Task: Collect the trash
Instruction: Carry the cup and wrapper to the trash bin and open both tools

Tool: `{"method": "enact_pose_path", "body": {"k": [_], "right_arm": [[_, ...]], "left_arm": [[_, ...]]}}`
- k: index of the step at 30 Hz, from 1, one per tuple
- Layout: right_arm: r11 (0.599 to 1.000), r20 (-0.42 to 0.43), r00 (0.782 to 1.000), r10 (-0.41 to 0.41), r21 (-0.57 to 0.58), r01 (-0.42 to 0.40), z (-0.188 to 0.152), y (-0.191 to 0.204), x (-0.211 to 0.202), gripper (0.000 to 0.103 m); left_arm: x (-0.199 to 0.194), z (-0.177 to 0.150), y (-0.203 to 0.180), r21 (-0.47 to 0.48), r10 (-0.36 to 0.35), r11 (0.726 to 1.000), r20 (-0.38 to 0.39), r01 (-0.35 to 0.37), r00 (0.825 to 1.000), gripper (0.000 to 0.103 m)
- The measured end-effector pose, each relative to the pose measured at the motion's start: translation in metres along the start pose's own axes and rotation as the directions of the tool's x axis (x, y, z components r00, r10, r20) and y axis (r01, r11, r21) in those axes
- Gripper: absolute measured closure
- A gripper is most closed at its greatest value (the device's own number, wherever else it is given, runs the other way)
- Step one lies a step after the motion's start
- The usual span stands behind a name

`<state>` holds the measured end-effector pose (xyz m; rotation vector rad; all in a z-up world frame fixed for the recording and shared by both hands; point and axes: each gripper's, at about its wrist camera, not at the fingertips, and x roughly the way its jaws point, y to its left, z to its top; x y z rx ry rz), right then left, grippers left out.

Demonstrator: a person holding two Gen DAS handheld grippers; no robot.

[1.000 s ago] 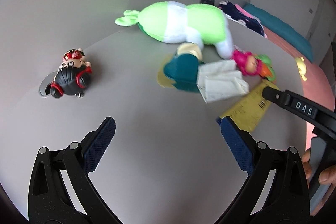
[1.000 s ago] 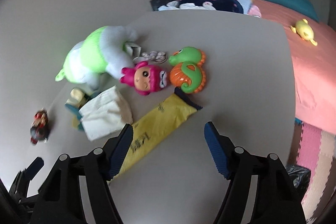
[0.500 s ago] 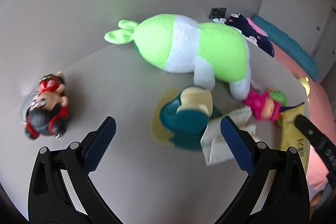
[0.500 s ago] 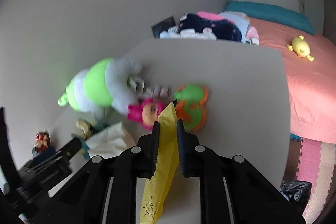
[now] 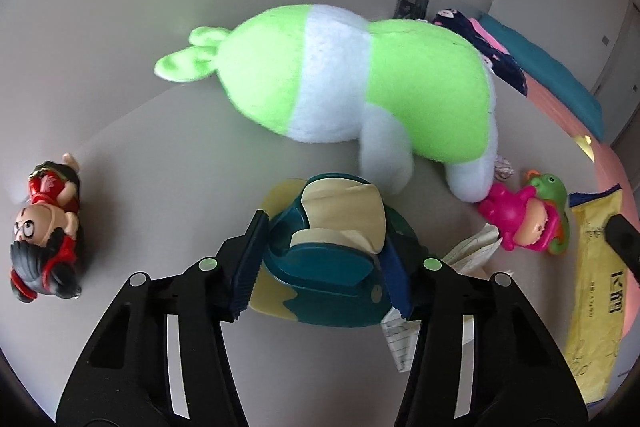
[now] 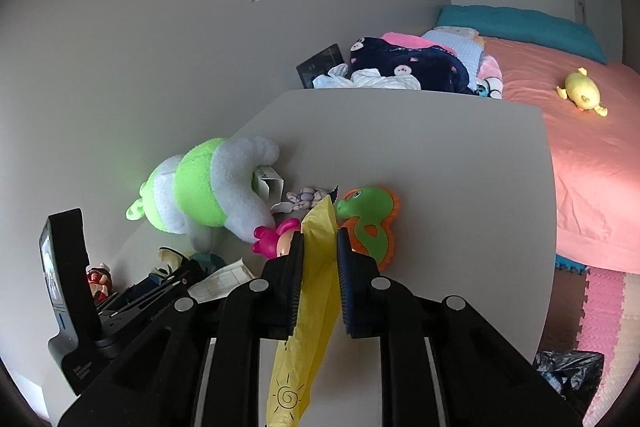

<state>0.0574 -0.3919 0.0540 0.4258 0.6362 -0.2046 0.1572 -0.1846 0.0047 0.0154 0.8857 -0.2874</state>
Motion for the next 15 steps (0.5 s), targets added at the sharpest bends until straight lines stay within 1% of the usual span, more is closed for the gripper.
{"method": "enact_pose_path", "body": {"k": [2,4,7,12,15], "right_arm": [[1.0,0.002,1.0,0.009,0.004,-0.009,0.0,-0.002,-0.005,0.085],[1.0,0.011,1.0,0.012,0.003,-0.012,0.0,-0.002,-0.011,0.085],[1.0,0.024,1.0,0.02,0.01,-0.02,0.0,-0.006,-0.024,0.085],[0.999,0.054,0.998,0.015,0.036,-0.017,-0.004,-0.021,-0.055,0.085],[0.999,0.068,0.998,0.009,0.05,-0.013,-0.007,-0.035,-0.074,0.085]], "left_arm": [[-0.004,-0.001,0.01,-0.02,0.004,1.0,0.002,-0.004,1.0,0.054],[-0.012,-0.003,0.019,-0.041,0.005,0.999,0.011,-0.004,1.0,0.054],[-0.036,-0.008,0.022,-0.027,0.012,1.0,0.046,-0.011,0.999,0.054],[-0.074,-0.023,0.013,-0.004,0.002,1.0,0.081,-0.001,0.997,0.054],[-0.097,-0.037,-0.002,0.017,-0.021,1.0,0.094,0.019,0.995,0.054]]}}
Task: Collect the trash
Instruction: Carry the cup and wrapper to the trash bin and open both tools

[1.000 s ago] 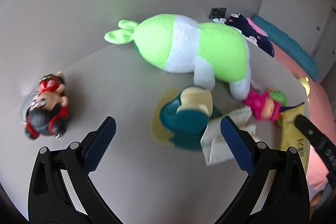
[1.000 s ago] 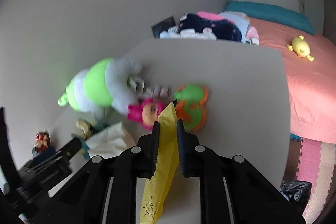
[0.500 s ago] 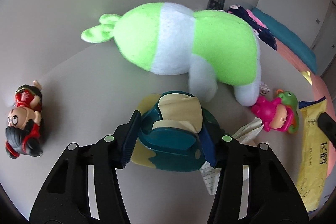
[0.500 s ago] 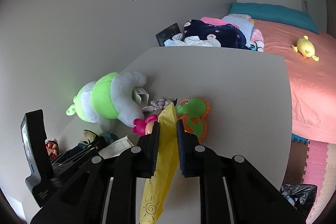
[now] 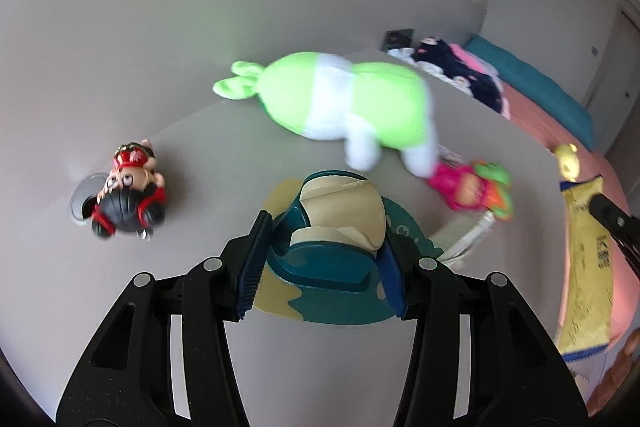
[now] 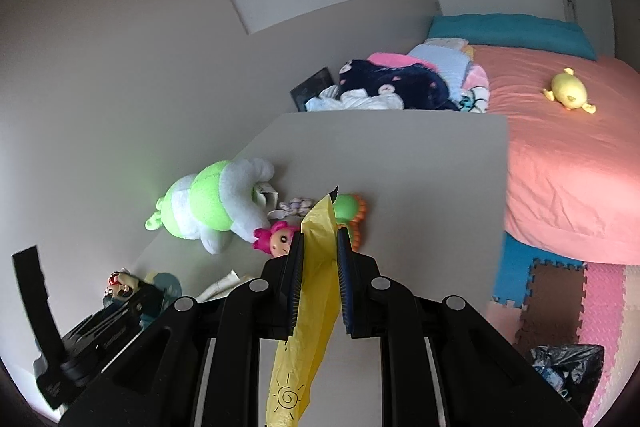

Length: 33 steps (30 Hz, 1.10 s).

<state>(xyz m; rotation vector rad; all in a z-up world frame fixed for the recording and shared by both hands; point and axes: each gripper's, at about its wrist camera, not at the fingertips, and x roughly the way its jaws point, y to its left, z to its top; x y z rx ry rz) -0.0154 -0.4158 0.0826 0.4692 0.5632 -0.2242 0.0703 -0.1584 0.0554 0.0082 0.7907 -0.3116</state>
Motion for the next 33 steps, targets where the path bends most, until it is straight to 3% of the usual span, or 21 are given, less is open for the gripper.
{"method": "enact_pose_path", "body": {"k": [11,17,25,33], "right_arm": [[0.997,0.069,0.997,-0.042,0.061,0.038,-0.014,-0.073,-0.085,0.085],[0.991,0.116,0.989,-0.087,0.111,0.074,-0.024,-0.115,-0.126,0.085],[0.965,0.135,0.969,-0.207,0.189,0.18,-0.047,-0.191,-0.179,0.085],[0.919,0.109,0.933,-0.342,0.244,0.309,-0.077,-0.261,-0.228,0.085]], "left_arm": [[-0.053,-0.045,-0.088,0.1,-0.097,0.991,0.03,0.093,0.995,0.054],[-0.077,-0.066,-0.148,0.205,-0.167,0.966,0.035,0.156,0.985,0.054],[-0.089,-0.114,-0.242,0.332,-0.298,0.896,-0.048,0.296,0.953,0.054],[-0.093,-0.167,-0.319,0.423,-0.383,0.803,-0.176,0.421,0.907,0.054]]}}
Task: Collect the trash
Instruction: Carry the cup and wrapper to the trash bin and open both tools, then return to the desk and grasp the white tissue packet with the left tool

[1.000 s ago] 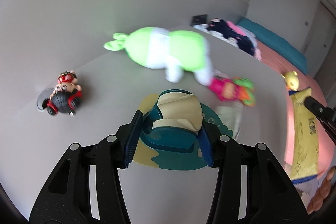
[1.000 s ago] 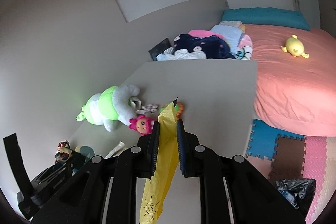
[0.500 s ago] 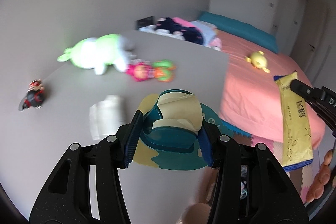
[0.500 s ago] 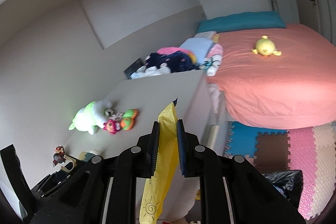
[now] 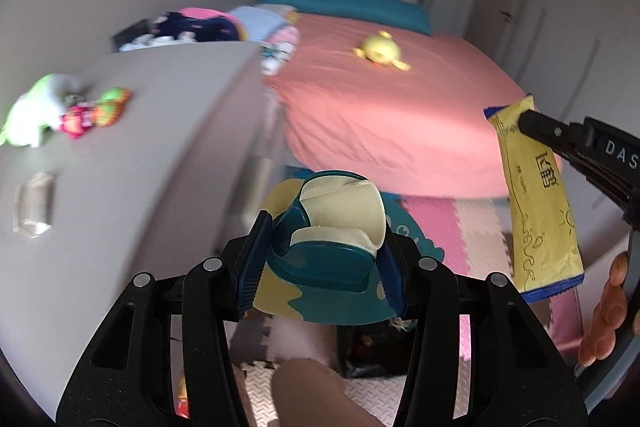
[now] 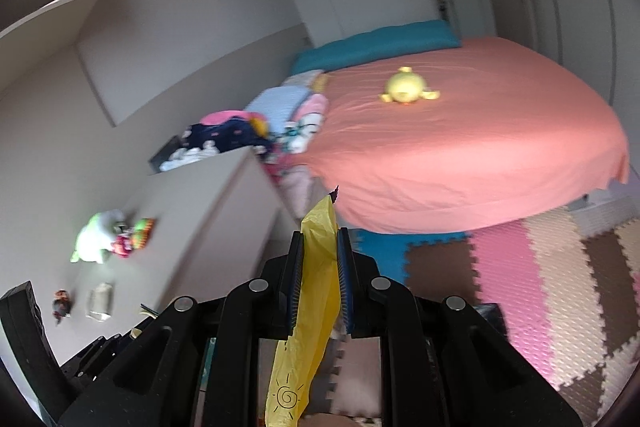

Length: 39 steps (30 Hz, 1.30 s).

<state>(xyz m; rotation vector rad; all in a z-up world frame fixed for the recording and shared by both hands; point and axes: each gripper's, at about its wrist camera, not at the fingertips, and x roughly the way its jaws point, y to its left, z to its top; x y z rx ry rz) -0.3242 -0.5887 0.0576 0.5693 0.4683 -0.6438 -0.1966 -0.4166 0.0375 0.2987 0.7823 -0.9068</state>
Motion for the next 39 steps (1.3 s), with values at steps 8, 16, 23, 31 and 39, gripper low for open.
{"method": "enact_pose_path", "body": {"k": [8,16,23,31,39], "right_arm": [[0.992,-0.05,0.991,-0.123,0.027,0.124,-0.015,-0.066,0.0,0.085],[0.959,-0.169,0.944,-0.282,-0.009,0.284,-0.031,-0.104,0.032,0.016],[0.929,-0.136,0.922,-0.363,0.031,0.37,-0.04,-0.126,0.03,0.012],[0.935,-0.143,0.926,-0.348,0.023,0.355,-0.038,-0.114,0.036,0.012],[0.964,-0.145,0.953,-0.266,-0.022,0.266,-0.035,-0.079,0.044,0.01]], "left_arm": [[0.039,-0.021,-0.08,0.138,-0.098,0.984,-0.121,0.115,0.988,0.054],[0.075,-0.047,-0.124,0.234,-0.128,0.954,-0.241,0.185,0.962,0.006],[0.087,-0.051,-0.119,0.249,-0.064,0.961,-0.235,0.123,0.97,0.006],[0.084,-0.047,-0.109,0.202,-0.072,0.972,-0.231,0.12,0.97,0.006],[0.075,-0.039,-0.085,0.157,-0.078,0.981,-0.211,0.113,0.974,0.006]]}}
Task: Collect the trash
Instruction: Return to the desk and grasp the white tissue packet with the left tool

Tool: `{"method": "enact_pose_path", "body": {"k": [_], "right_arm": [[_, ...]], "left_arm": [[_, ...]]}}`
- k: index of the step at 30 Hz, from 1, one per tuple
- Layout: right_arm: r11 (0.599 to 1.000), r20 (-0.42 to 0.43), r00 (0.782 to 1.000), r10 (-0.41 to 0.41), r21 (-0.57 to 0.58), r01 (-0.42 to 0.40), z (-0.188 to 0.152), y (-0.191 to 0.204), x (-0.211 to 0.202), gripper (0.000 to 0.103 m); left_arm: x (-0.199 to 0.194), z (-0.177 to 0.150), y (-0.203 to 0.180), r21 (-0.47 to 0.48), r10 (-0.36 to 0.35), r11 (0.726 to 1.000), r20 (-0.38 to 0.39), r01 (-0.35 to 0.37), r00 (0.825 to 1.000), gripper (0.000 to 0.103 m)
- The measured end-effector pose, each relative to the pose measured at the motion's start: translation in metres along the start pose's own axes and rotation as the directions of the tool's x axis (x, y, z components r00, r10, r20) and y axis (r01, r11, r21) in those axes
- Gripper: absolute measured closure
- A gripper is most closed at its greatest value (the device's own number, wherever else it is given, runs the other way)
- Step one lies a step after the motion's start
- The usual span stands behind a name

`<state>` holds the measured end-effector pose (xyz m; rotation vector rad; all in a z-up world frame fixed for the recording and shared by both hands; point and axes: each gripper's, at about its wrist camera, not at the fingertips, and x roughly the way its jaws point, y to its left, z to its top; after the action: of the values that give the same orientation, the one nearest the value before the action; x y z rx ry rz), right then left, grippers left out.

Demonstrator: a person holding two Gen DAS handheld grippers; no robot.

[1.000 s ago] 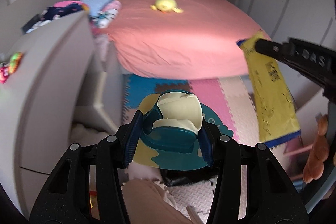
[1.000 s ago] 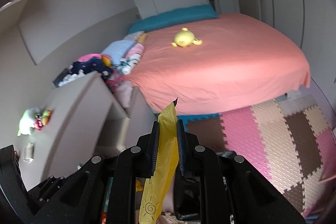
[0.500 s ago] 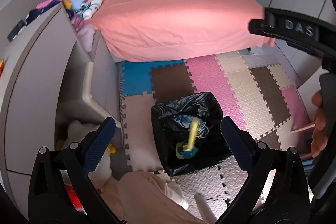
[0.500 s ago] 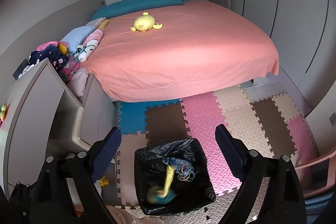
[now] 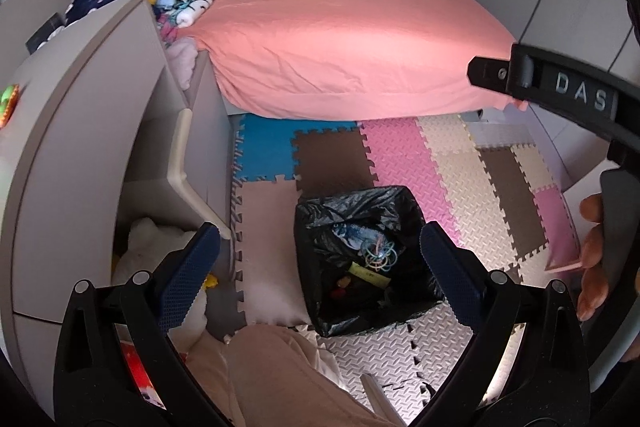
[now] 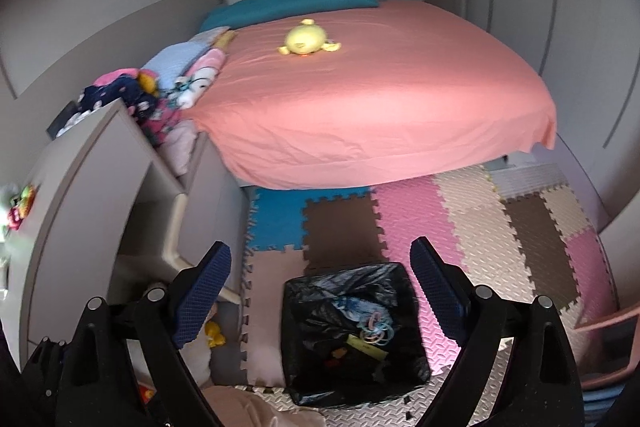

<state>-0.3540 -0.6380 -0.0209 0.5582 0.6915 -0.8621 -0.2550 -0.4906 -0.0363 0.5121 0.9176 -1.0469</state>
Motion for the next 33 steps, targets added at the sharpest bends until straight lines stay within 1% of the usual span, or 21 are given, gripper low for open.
{"method": "enact_pose_path", "body": {"k": [3,8,11,14,16,18,19,21,23,24,26,28,30,32,33], "right_arm": [[0.999,0.0,0.999,0.043,-0.027,-0.043,0.003,0.02,0.0,0.003],[0.99,0.019,0.992,0.123,-0.075,-0.122,0.01,0.06,-0.006,0.003],[0.98,0.041,0.984,0.17,-0.112,-0.165,0.013,0.085,-0.011,0.003],[0.958,0.072,0.971,0.23,-0.192,-0.213,0.014,0.117,-0.016,0.003],[0.936,0.081,0.958,0.276,-0.25,-0.248,0.014,0.141,-0.018,0.003],[0.917,0.093,0.948,0.304,-0.298,-0.264,0.013,0.161,-0.021,0.003],[0.906,0.093,0.942,0.324,-0.316,-0.281,0.013,0.17,-0.021,0.003],[0.886,0.069,0.928,0.367,-0.33,-0.326,0.015,0.189,-0.02,0.003],[0.87,0.05,0.916,0.398,-0.336,-0.359,0.016,0.205,-0.019,0.003],[0.858,0.026,0.909,0.415,-0.343,-0.382,0.016,0.215,-0.017,0.003],[0.834,0.004,0.889,0.458,-0.348,-0.429,0.016,0.231,-0.017,0.003],[0.804,-0.023,0.861,0.508,-0.346,-0.484,0.017,0.247,-0.016,0.003],[0.779,-0.052,0.839,0.541,-0.344,-0.524,0.019,0.265,-0.014,0.003],[0.755,-0.088,0.818,0.568,-0.341,-0.56,0.023,0.284,-0.012,0.003],[0.75,-0.102,0.814,0.571,-0.338,-0.568,0.024,0.29,-0.011,0.003]], "left_arm": [[-0.01,0.002,0.018,-0.032,0.014,0.999,0.019,-0.013,1.0,0.006],[-0.033,0.007,0.057,-0.093,0.068,0.994,0.056,-0.063,0.996,0.006],[-0.052,0.01,0.09,-0.156,0.122,0.982,0.084,-0.108,0.989,0.006],[-0.071,0.012,0.126,-0.229,0.188,0.96,0.101,-0.161,0.977,0.006],[-0.083,0.011,0.152,-0.28,0.244,0.937,0.102,-0.207,0.964,0.006],[-0.091,0.009,0.175,-0.321,0.282,0.917,0.096,-0.239,0.955,0.006],[-0.095,0.008,0.19,-0.346,0.307,0.902,0.089,-0.26,0.947,0.006],[-0.103,0.004,0.215,-0.393,0.349,0.872,0.079,-0.292,0.934,0.006],[-0.11,0.001,0.234,-0.429,0.373,0.848,0.066,-0.311,0.926,0.006],[-0.112,-0.001,0.243,-0.445,0.384,0.837,0.061,-0.319,0.921,0.006],[-0.117,-0.006,0.261,-0.476,0.418,0.808,0.047,-0.347,0.907,0.006],[-0.122,-0.012,0.279,-0.506,0.444,0.78,0.032,-0.368,0.896,0.006],[-0.124,-0.019,0.297,-0.531,0.458,0.756,0.01,-0.384,0.889,0.006],[-0.123,-0.025,0.31,-0.549,0.465,0.738,-0.008,-0.393,0.885,0.006],[-0.123,-0.028,0.316,-0.559,0.466,0.728,-0.018,-0.396,0.884,0.006]]}}
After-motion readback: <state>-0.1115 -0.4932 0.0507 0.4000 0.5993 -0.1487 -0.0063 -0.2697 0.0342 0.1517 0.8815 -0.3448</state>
